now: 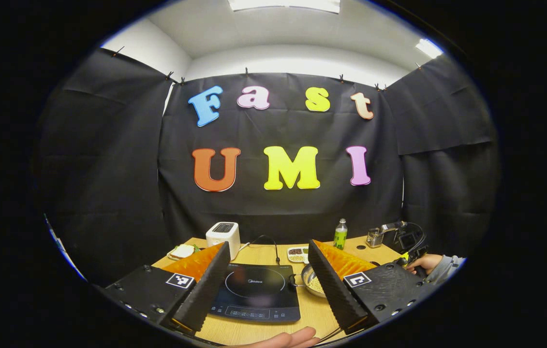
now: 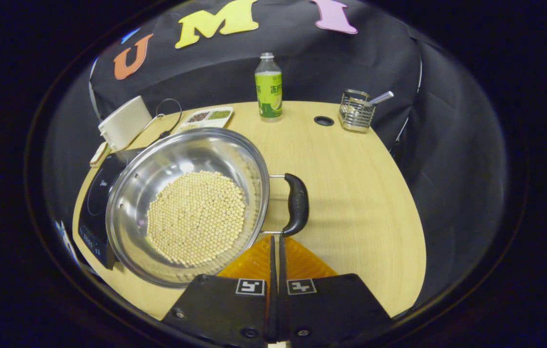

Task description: First push the handle of the pot to place it horizontally, then grasp the pot with both hands and set it on the induction cooktop.

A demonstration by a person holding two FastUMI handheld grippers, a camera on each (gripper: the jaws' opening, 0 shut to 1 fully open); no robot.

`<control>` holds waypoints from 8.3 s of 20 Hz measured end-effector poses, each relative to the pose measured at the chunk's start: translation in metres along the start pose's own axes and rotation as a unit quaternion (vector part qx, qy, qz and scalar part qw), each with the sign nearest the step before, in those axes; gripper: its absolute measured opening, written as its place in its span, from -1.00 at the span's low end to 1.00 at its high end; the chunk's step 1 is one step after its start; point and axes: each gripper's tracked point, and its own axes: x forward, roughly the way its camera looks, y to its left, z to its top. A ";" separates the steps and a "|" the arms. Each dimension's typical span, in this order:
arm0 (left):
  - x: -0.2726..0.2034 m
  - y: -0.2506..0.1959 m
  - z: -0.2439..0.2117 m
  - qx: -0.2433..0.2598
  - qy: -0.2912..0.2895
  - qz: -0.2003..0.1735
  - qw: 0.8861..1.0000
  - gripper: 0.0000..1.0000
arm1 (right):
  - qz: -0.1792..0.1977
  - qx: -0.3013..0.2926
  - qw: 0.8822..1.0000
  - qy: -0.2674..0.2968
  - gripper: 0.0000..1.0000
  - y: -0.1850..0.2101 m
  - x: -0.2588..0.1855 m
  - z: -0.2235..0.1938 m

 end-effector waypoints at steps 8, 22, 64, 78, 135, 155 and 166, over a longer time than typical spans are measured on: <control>0.062 -0.043 -0.042 0.009 0.056 -0.023 0.998 0.93 | 0.009 0.002 0.994 -0.107 -0.92 0.001 -0.041 0.035; 0.148 -0.085 -0.155 -0.023 0.219 -0.049 0.974 0.90 | 0.025 0.006 0.982 -0.189 0.93 0.003 -0.086 0.058; 0.222 -0.091 -0.288 -0.057 0.417 -0.092 0.902 0.12 | 0.030 0.048 0.998 0.019 0.29 -0.004 0.043 0.048; 0.193 -0.100 -0.234 -0.070 0.382 -0.111 0.915 0.02 | 0.022 0.050 0.998 -0.039 0.22 -0.013 -0.038 0.058; 0.224 0.195 -0.242 -0.102 0.265 -0.001 0.959 0.09 | 0.066 -0.040 0.992 -0.098 0.28 0.303 0.032 0.087; 0.202 0.202 -0.197 -0.088 0.213 0.062 0.971 0.90 | 0.103 -0.006 0.969 -0.226 0.90 0.256 -0.052 0.107; 0.114 0.138 -0.089 -0.053 0.072 0.044 0.995 0.91 | 0.071 -0.037 0.932 -0.354 0.96 0.206 -0.169 0.060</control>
